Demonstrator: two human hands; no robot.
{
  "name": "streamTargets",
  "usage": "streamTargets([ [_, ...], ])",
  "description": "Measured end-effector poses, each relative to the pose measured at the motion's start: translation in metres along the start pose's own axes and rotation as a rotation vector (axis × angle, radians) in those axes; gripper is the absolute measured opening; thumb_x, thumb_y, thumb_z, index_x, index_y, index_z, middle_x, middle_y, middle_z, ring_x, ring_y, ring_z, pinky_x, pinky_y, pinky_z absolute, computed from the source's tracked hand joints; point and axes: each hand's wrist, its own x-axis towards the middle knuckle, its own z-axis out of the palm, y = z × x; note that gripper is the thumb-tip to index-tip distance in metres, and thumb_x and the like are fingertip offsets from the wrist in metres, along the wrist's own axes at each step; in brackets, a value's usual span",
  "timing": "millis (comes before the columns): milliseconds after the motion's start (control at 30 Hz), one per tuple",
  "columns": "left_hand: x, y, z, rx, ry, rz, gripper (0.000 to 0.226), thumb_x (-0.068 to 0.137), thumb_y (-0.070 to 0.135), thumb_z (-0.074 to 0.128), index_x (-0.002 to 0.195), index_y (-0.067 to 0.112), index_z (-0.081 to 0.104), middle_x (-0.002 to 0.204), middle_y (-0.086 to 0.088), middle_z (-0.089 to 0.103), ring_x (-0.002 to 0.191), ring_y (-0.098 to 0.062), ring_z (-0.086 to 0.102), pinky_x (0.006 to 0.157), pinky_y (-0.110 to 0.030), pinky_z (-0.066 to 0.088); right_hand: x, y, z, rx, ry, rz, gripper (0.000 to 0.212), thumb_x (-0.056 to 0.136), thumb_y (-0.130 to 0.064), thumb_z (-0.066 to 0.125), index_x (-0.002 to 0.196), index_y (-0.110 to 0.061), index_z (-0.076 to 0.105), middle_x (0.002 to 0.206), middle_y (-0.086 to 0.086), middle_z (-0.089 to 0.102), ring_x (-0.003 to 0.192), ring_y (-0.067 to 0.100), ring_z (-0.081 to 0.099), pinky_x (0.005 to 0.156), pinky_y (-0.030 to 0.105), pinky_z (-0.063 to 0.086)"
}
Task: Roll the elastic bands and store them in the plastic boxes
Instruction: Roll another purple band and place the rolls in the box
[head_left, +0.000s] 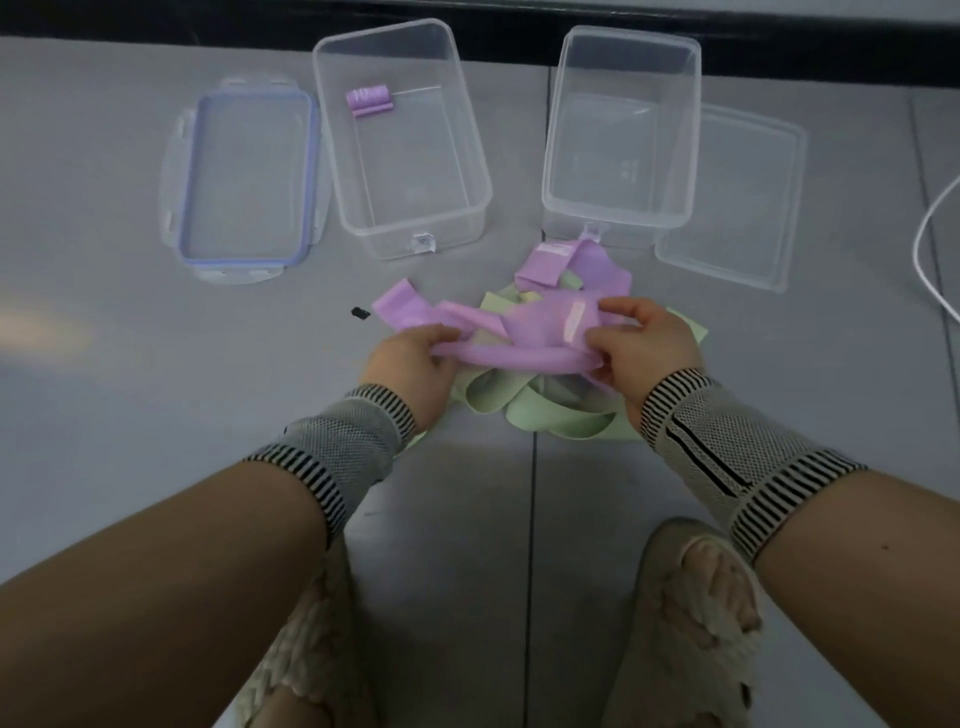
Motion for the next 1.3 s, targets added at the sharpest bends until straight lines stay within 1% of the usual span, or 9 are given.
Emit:
streamTargets([
  [100,-0.008,-0.005,0.007,0.112,-0.048,0.046,0.032,0.091,0.022,0.051,0.12,0.025,0.063,0.123,-0.007,0.062,0.111,-0.025,0.056,0.095,-0.026,0.039,0.002,-0.001,-0.011,0.103,0.015,0.012,0.035,0.072,0.003,0.06,0.086,-0.029,0.063,0.098,0.016,0.065,0.081,0.031,0.065,0.07,0.042,0.057],
  [367,0.023,-0.016,-0.017,0.001,0.28,-0.037,0.033,0.087,0.016,0.056,0.12,0.015,0.059,0.135,-0.007,0.045,0.114,-0.026,0.052,0.101,-0.031,0.038,0.009,0.016,-0.016,-0.064,0.072,0.044,0.038,0.068,-0.004,0.056,0.103,-0.016,0.065,0.078,0.009,0.067,0.07,0.028,0.064,0.077,0.05,0.057],
  [567,0.042,0.003,-0.01,0.033,0.164,0.018,0.044,0.093,0.025,0.049,0.137,0.023,0.044,0.149,-0.003,0.029,0.13,-0.023,0.039,0.107,-0.032,0.03,0.011,0.011,-0.004,-0.135,0.115,-0.052,0.019,0.076,-0.027,0.069,0.093,-0.021,0.063,0.094,0.009,0.069,0.084,0.028,0.066,0.082,0.05,0.055],
  [733,0.043,0.038,0.003,0.155,0.121,0.324,0.04,0.094,0.023,0.048,0.134,0.024,0.048,0.149,0.001,0.034,0.134,-0.021,0.032,0.112,-0.034,0.026,0.008,0.011,0.0,-0.241,0.128,-0.158,0.022,0.08,-0.023,0.071,0.099,-0.011,0.066,0.086,0.002,0.066,0.081,0.02,0.063,0.08,0.034,0.054],
  [867,0.049,0.054,0.006,0.545,-0.068,0.506,0.075,0.083,0.006,0.056,0.145,0.035,0.025,0.157,0.009,0.014,0.144,-0.023,0.01,0.113,-0.048,0.023,-0.001,0.005,0.0,-0.283,0.046,-0.276,0.009,0.082,-0.014,0.068,0.09,-0.011,0.07,0.076,-0.003,0.064,0.069,0.011,0.059,0.071,0.022,0.047],
  [933,0.053,0.053,0.007,0.795,-0.176,0.51,0.076,0.079,0.008,0.061,0.142,0.037,0.029,0.153,0.008,0.026,0.144,-0.025,0.01,0.111,-0.054,0.023,-0.003,0.005,-0.002,-0.257,0.018,-0.284,0.007,0.081,-0.012,0.069,0.089,-0.012,0.07,0.073,-0.005,0.064,0.065,0.006,0.058,0.069,0.02,0.048],
  [1033,0.05,0.047,0.002,0.906,-0.121,0.403,0.032,0.087,0.023,0.057,0.118,0.028,0.057,0.115,-0.002,0.06,0.118,-0.026,0.046,0.104,-0.051,0.034,-0.001,0.006,-0.008,-0.144,0.032,-0.209,0.009,0.079,-0.011,0.072,0.087,-0.013,0.069,0.076,0.0,0.066,0.069,0.014,0.061,0.076,0.029,0.054],
  [1100,0.043,0.039,-0.002,0.833,-0.042,0.408,0.02,0.089,0.029,0.052,0.106,0.023,0.062,0.106,-0.002,0.059,0.105,-0.025,0.052,0.098,-0.044,0.04,0.0,0.006,-0.013,-0.06,0.017,-0.153,0.011,0.079,-0.011,0.073,0.079,-0.019,0.067,0.074,0.0,0.066,0.069,0.017,0.062,0.075,0.035,0.057],
  [1300,0.023,0.042,0.001,0.314,0.049,0.489,0.029,0.088,0.021,0.056,0.117,0.021,0.057,0.131,0.004,0.049,0.115,-0.02,0.049,0.093,-0.03,0.038,-0.008,-0.002,-0.012,0.193,-0.129,-0.015,0.006,0.082,-0.011,0.07,0.083,-0.017,0.068,0.087,0.012,0.068,0.078,0.024,0.063,0.069,0.035,0.054],
])
